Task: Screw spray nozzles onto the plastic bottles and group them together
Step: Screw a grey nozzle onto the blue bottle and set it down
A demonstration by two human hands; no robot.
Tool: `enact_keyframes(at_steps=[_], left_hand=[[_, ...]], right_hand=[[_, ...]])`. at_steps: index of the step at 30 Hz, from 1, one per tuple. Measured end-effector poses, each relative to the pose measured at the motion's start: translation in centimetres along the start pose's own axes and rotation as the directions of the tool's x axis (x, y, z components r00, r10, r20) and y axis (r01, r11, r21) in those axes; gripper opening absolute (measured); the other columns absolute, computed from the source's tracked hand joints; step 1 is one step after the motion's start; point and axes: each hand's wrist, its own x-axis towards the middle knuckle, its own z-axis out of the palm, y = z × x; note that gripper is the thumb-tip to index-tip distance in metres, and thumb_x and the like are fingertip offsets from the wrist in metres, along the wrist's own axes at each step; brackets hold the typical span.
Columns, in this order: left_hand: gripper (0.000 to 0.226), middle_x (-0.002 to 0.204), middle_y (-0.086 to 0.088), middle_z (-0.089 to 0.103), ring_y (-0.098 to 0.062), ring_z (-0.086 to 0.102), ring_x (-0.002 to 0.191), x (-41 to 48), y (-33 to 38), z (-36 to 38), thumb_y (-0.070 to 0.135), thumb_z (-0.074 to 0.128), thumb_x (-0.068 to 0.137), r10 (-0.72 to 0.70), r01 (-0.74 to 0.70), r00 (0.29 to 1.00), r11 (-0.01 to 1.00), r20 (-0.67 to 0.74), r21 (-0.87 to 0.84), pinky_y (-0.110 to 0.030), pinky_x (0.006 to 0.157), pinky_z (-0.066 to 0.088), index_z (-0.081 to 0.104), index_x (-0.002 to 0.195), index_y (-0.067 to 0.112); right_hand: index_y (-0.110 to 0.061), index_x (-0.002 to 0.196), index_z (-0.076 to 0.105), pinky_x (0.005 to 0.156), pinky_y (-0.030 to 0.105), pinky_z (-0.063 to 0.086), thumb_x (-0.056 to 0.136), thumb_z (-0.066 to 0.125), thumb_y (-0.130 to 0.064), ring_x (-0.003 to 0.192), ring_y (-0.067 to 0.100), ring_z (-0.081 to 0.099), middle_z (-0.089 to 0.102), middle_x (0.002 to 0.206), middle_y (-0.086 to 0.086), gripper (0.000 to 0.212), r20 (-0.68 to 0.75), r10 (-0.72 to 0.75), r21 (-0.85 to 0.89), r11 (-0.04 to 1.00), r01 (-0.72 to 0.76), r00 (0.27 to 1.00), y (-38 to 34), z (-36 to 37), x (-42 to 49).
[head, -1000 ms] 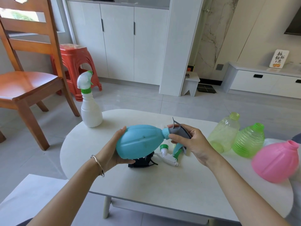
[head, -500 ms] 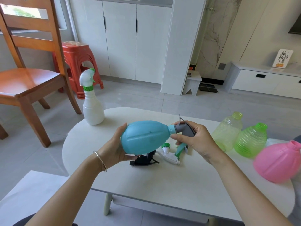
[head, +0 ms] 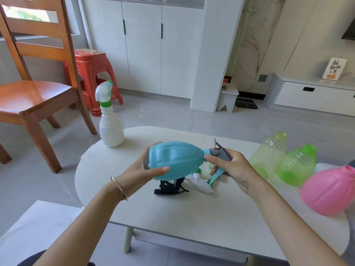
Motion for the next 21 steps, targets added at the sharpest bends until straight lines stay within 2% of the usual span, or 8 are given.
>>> enact_keyframes(at_steps=[2,5,8,10,12,14,17,21], left_hand=[[0.07,0.13,-0.005,0.061,-0.024,0.059,0.119,-0.1,0.2,0.1,0.05,0.074,0.071,-0.036,0.039,0.997,0.998,0.061,-0.058,-0.029,0.085,0.053,0.049,0.132,0.027],[0.067,0.117,-0.003,0.07,-0.024,0.067,0.105,-0.2,0.2,0.5,0.074,0.058,0.065,-0.245,0.249,0.968,0.966,0.057,-0.07,-0.039,0.073,0.058,0.055,0.12,0.037],[0.067,0.133,-0.002,0.055,-0.019,0.065,0.109,0.1,-0.3,0.5,0.057,0.073,0.069,-0.106,0.106,0.994,0.994,0.007,0.002,-0.037,0.079,0.057,0.044,0.128,0.042],[0.087,0.138,0.002,0.05,-0.017,0.062,0.114,0.0,0.1,0.5,0.03,0.081,0.061,0.015,-0.015,1.0,1.0,-0.023,-0.003,-0.029,0.083,0.054,0.038,0.135,0.041],[0.099,0.139,0.001,0.05,-0.017,0.059,0.117,-0.1,0.3,0.3,0.02,0.081,0.057,0.041,-0.041,0.999,0.998,0.002,-0.044,-0.026,0.085,0.053,0.032,0.141,0.036],[0.096,0.134,-0.002,0.056,-0.02,0.061,0.115,-0.2,0.2,0.4,0.037,0.083,0.06,-0.043,0.045,0.999,0.997,0.031,-0.069,-0.029,0.083,0.055,0.032,0.141,0.034],[0.076,0.108,-0.005,0.073,-0.025,0.07,0.098,-0.3,0.2,1.1,0.074,0.061,0.06,-0.266,0.266,0.964,0.964,-0.002,0.017,-0.036,0.067,0.059,0.049,0.123,0.033],[0.073,0.124,-0.004,0.063,-0.019,0.069,0.101,-0.1,-0.3,0.6,0.061,0.072,0.064,-0.124,0.136,0.986,0.985,-0.107,0.105,-0.038,0.076,0.059,0.043,0.127,0.038]], right_hand=[[-0.021,0.082,0.072,0.052,0.021,0.052,0.051,0.083,-0.036,0.051,0.01,0.061,0.07,0.067,-0.007,0.036,0.012,-0.005,0.009,1.0,0.005,1.0,0.0,0.0,0.0],[-0.019,0.084,0.071,0.051,0.019,0.049,0.064,0.083,-0.023,0.05,0.011,0.059,0.067,0.063,-0.009,0.024,0.014,-0.034,-0.033,0.999,0.034,0.999,0.2,0.1,0.0],[-0.018,0.084,0.07,0.051,0.019,0.051,0.065,0.082,-0.023,0.05,0.01,0.061,0.069,0.063,-0.009,0.023,-0.018,0.001,-0.029,1.0,-0.001,1.0,0.3,0.0,0.1],[-0.018,0.085,0.07,0.051,0.02,0.052,0.058,0.081,-0.03,0.051,0.009,0.062,0.071,0.066,-0.008,0.032,-0.023,0.026,0.005,1.0,-0.026,0.999,0.1,0.0,0.0],[-0.018,0.085,0.071,0.05,0.02,0.051,0.054,0.08,-0.033,0.05,0.009,0.061,0.071,0.067,-0.008,0.037,-0.019,0.024,0.022,0.999,-0.023,1.0,0.0,0.1,0.0],[-0.018,0.084,0.071,0.05,0.02,0.05,0.058,0.082,-0.029,0.05,0.009,0.06,0.069,0.064,-0.009,0.031,-0.014,0.002,0.01,1.0,-0.002,1.0,0.0,0.1,0.1],[-0.016,0.086,0.07,0.051,0.019,0.049,0.068,0.082,-0.019,0.05,0.01,0.059,0.066,0.06,-0.009,0.022,-0.004,-0.023,-0.05,0.998,0.023,1.0,0.1,0.3,0.0],[-0.02,0.083,0.071,0.052,0.019,0.05,0.068,0.081,-0.02,0.051,0.01,0.059,0.065,0.058,-0.01,0.018,-0.016,-0.033,-0.063,0.998,0.032,0.999,0.1,0.4,0.0]])
